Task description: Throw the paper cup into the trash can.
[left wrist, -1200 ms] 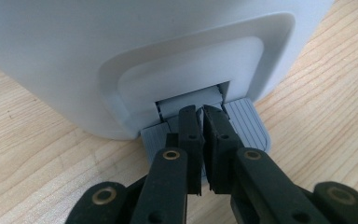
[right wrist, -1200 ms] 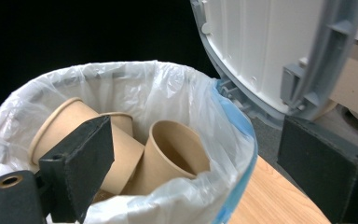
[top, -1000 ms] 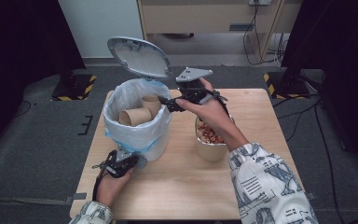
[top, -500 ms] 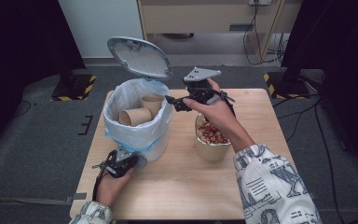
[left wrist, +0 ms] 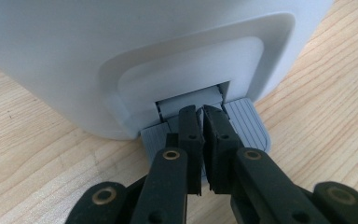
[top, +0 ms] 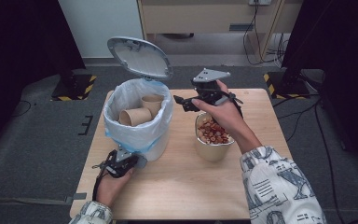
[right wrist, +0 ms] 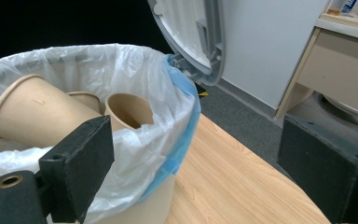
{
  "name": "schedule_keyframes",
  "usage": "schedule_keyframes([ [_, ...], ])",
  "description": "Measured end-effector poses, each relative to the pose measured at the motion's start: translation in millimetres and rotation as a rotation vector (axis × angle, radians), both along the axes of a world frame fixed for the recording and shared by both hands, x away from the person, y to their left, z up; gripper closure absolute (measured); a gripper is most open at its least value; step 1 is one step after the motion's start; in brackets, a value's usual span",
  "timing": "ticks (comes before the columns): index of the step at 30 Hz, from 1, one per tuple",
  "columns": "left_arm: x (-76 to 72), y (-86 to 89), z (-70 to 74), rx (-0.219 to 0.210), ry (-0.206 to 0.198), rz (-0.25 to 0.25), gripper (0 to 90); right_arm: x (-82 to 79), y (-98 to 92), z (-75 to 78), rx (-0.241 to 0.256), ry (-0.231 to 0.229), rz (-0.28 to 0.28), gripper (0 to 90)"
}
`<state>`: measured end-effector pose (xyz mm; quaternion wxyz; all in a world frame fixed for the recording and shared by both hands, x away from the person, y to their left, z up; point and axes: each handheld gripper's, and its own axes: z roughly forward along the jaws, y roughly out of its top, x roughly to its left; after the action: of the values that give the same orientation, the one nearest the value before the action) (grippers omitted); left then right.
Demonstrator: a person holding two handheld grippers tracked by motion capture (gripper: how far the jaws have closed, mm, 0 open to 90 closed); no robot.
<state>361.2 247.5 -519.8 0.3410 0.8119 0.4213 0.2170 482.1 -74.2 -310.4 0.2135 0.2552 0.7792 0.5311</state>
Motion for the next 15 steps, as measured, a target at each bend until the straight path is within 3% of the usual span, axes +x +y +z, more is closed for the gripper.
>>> schedule_keyframes([
  [15,-0.1,0.2,0.1,0.003,0.003,-0.002,85.4,2.3,-21.5,-6.4,0.008,0.008,-0.039,10.9],
])
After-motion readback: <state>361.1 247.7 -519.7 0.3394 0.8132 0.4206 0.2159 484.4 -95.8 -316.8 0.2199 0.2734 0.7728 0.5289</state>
